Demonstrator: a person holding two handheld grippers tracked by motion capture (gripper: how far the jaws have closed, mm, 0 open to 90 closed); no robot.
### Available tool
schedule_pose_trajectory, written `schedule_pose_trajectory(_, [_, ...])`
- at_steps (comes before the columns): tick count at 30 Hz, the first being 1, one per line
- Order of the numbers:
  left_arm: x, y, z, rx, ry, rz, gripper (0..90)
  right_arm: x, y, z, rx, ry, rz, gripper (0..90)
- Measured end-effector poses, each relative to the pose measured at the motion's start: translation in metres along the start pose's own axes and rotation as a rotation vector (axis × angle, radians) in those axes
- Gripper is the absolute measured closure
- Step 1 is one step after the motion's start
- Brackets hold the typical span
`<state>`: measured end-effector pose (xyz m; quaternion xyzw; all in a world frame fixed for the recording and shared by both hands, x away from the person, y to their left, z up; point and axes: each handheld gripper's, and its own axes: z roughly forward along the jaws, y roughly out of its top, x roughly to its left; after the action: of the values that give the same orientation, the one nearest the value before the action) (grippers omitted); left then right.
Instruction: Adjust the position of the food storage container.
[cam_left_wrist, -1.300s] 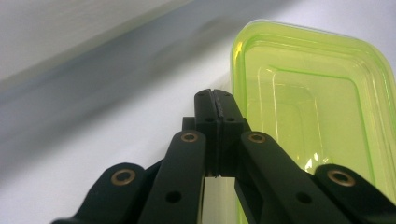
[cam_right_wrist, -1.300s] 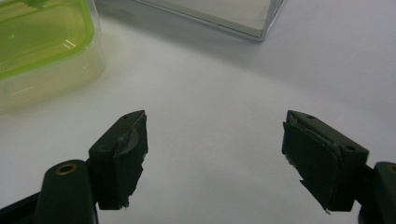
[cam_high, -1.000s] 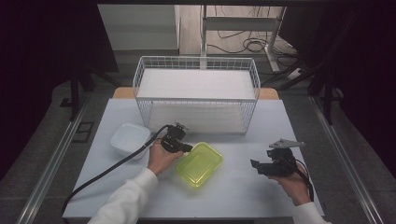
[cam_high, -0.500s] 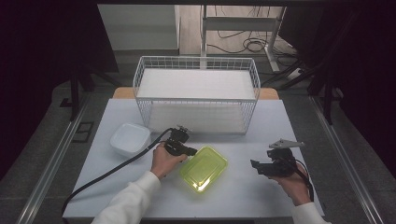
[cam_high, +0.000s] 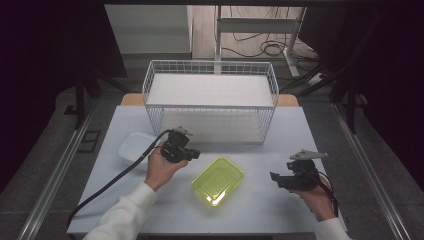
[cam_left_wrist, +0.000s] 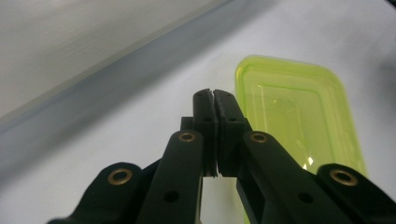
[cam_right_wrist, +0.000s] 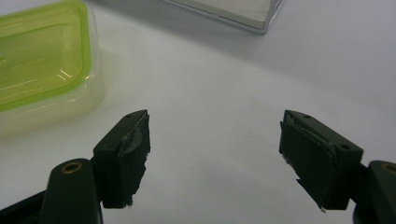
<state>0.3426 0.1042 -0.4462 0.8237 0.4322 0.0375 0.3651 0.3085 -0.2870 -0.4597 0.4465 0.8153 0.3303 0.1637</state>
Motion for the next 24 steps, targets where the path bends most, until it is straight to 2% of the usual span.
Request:
schedule_pose_trajectory(3, [-0.005,-0.012,-0.012,-0.009,-0.018,-0.001,87.9,0.0,0.0,-0.001,-0.002,0.001,0.002,24.5])
schedule_pose_trajectory(7, [-0.027,-0.026,-0.019,0.0,-0.095,0.029,89.0,0.0,0.0,0.0,-0.001,-0.002,0.002,24.4])
schedule_pose_trajectory(9, [-0.04,-0.032,-0.017,0.02,-0.154,0.036,89.4,0.001,0.001,0.001,0.001,-0.001,0.001,24.3])
schedule_pose_trajectory(12, [-0.063,-0.04,-0.009,0.07,-0.2,0.08,89.5,0.002,0.002,0.003,0.004,-0.001,-0.002,24.2])
schedule_pose_trajectory(14, [-0.077,-0.046,-0.002,0.102,-0.253,0.094,89.6,0.003,0.002,0.004,0.006,0.002,-0.003,24.2])
schedule_pose_trajectory(15, [-0.085,-0.048,0.002,0.12,-0.261,0.114,89.6,0.003,0.002,0.004,0.007,0.004,-0.001,24.2])
schedule_pose_trajectory(17, [-0.096,-0.053,0.01,0.143,-0.314,0.112,89.6,0.003,0.003,0.005,0.011,0.004,-0.003,24.2])
schedule_pose_trajectory(19, [-0.107,-0.058,0.018,0.177,-0.27,0.167,89.5,0.004,0.003,0.006,0.015,0.003,-0.009,24.2])
schedule_pose_trajectory(21, [-0.112,-0.061,0.026,0.198,-0.291,0.162,89.6,0.004,0.002,0.006,0.019,0.001,-0.01,24.2])
schedule_pose_trajectory(24, [-0.112,-0.067,0.037,0.221,-0.25,0.174,89.6,0.003,0.001,0.006,0.017,-0.004,-0.006,24.2])
